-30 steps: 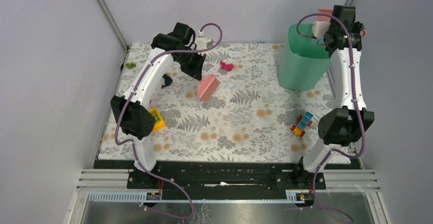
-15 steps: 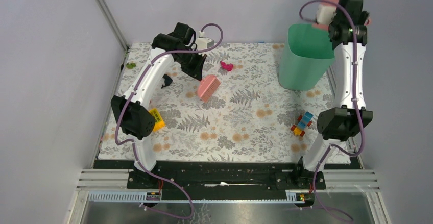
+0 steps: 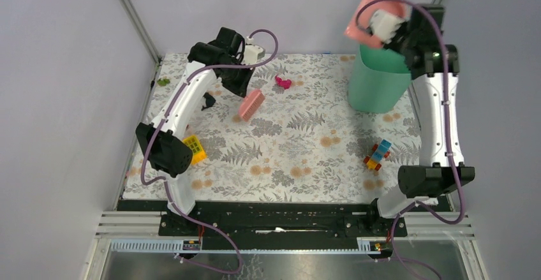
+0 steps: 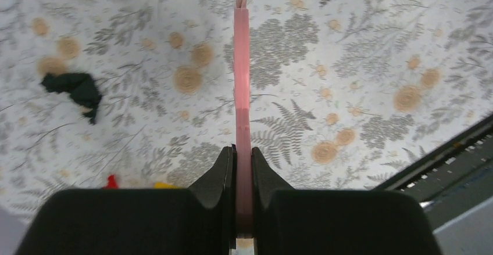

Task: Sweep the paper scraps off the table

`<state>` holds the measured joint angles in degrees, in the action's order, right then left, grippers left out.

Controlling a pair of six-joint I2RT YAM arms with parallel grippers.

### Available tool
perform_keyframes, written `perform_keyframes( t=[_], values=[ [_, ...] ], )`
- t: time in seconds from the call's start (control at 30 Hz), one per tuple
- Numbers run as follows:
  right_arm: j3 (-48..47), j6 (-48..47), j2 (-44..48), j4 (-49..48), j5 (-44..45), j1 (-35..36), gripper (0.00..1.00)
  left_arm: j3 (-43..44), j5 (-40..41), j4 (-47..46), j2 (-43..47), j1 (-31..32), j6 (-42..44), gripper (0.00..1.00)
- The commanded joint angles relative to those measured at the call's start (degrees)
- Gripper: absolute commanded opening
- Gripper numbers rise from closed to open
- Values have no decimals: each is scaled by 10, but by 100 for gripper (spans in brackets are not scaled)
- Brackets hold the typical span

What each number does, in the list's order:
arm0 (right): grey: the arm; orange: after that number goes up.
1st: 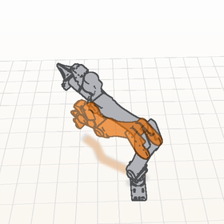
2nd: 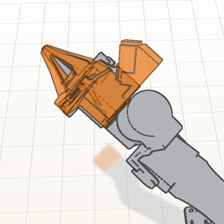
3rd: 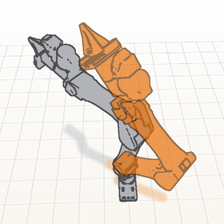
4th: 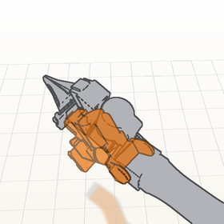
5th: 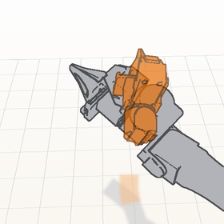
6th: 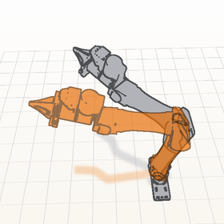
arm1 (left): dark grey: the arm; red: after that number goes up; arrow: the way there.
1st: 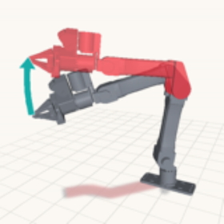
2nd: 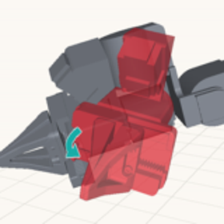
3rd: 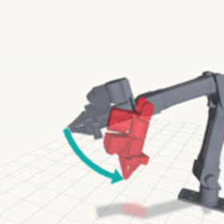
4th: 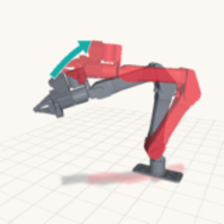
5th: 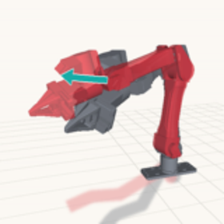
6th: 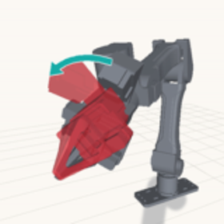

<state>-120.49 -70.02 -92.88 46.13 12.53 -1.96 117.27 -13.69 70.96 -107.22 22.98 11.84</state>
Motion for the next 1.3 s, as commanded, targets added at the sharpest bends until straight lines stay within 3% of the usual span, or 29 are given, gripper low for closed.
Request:
perform_keyframes(
  t=[0.0, 0.13, 0.33, 0.53, 0.8, 0.93, 1.27],
  values=[
    [113, 55, 54, 114, -95, 112, 0, 11, 127, -25, 55, -4, 21, 0],
    [185, 100, 71, 130, -122, 196, 0, -21, 246, -40, 81, -10, 53, 0],
    [181, 153, 32, 193, -190, 257, 0, -89, 367, -46, 131, -25, 97, 0],
    [184, 201, -10, 232, -226, 279, 0, -157, 418, -49, 191, -119, 50, 0],
    [282, 178, -29, 249, -172, 345, 0, -189, 263, -21, 229, -331, -86, 0],
    [318, 180, -43, 249, -172, 368, 0, -230, 222, -34, 261, -386, -115, 0],
    [291, 204, -93, 262, -182, 373, 0, -309, 87, -34, 294, -491, -168, 0]
  ],
)
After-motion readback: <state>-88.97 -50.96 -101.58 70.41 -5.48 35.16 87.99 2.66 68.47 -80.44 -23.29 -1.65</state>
